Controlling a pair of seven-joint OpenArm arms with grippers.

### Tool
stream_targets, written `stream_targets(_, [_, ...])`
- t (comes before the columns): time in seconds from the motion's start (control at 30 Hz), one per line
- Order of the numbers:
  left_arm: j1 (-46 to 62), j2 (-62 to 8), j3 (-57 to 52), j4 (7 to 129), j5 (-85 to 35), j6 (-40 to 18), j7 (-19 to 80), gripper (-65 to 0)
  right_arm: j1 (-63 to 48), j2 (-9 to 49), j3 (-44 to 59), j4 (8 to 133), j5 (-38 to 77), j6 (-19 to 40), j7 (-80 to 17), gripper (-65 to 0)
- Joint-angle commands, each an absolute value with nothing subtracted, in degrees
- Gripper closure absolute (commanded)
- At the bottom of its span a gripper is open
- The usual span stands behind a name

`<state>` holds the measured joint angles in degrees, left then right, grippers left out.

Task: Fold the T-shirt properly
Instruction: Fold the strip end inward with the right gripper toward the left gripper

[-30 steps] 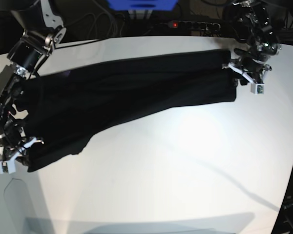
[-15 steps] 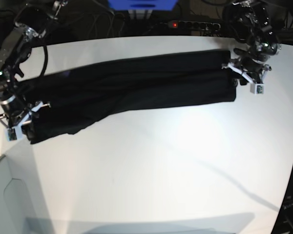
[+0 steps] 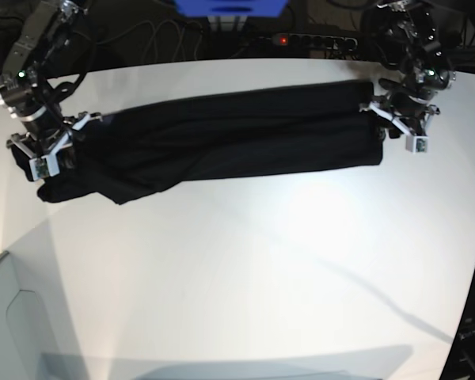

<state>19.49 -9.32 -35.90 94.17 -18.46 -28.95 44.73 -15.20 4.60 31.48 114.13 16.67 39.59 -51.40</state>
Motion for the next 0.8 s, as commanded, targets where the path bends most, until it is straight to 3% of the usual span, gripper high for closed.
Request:
stream_targets(0.0, [19.38,-9.89,-36.09,94.81,-18.68,-29.05,44.18,-23.2,-15.69,4.88,31.69,115.30,17.45,40.00,-50.15,0.0])
stream_targets(0.3, [19.38,-9.89,-36.09,94.81,-18.68,-29.05,44.18,-23.2,-23.78,3.65,31.69,116.44,27.38,40.00,-50.15,0.0])
stream_targets(0.77, [19.47,-9.89,-36.09,94.81,-18.68,-29.05,44.18,-23.2,-25.19,-0.40,26.42,116.44,28.18,40.00,-50.15,0.0])
